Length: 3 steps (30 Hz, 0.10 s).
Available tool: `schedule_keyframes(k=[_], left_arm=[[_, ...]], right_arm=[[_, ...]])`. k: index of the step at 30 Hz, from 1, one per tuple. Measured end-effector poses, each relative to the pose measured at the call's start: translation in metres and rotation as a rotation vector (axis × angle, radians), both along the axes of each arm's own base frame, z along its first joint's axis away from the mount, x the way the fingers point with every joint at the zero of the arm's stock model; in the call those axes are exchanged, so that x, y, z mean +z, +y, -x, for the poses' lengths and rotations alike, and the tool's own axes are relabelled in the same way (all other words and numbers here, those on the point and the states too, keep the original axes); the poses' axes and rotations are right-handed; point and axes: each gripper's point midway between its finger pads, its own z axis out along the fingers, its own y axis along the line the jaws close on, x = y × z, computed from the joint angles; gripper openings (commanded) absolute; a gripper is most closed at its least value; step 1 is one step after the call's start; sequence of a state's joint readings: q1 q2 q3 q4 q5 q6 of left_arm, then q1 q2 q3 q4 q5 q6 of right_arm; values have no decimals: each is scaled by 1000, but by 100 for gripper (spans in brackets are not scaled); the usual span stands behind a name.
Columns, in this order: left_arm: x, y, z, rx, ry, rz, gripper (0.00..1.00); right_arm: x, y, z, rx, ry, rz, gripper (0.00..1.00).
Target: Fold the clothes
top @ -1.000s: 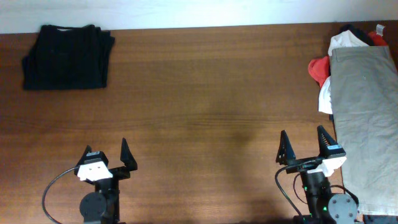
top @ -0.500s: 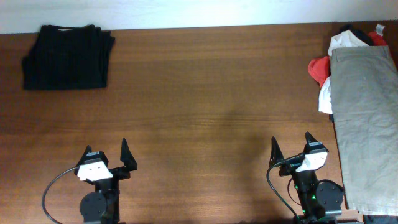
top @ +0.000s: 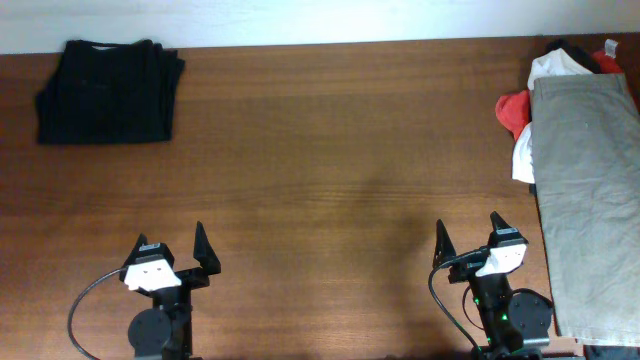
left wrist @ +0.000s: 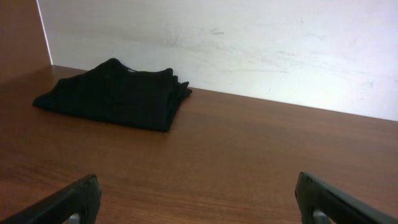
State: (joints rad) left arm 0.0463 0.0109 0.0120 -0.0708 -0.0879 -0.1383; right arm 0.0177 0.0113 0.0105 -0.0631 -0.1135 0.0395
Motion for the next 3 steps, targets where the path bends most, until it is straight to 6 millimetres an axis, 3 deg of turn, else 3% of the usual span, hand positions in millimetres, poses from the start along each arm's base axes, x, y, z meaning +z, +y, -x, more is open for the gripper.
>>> schedule_keyframes(k=[3], left_arm=[[0, 0, 0, 0, 0, 0, 100]], right_arm=[[0, 0, 0, 0, -1, 3, 99]])
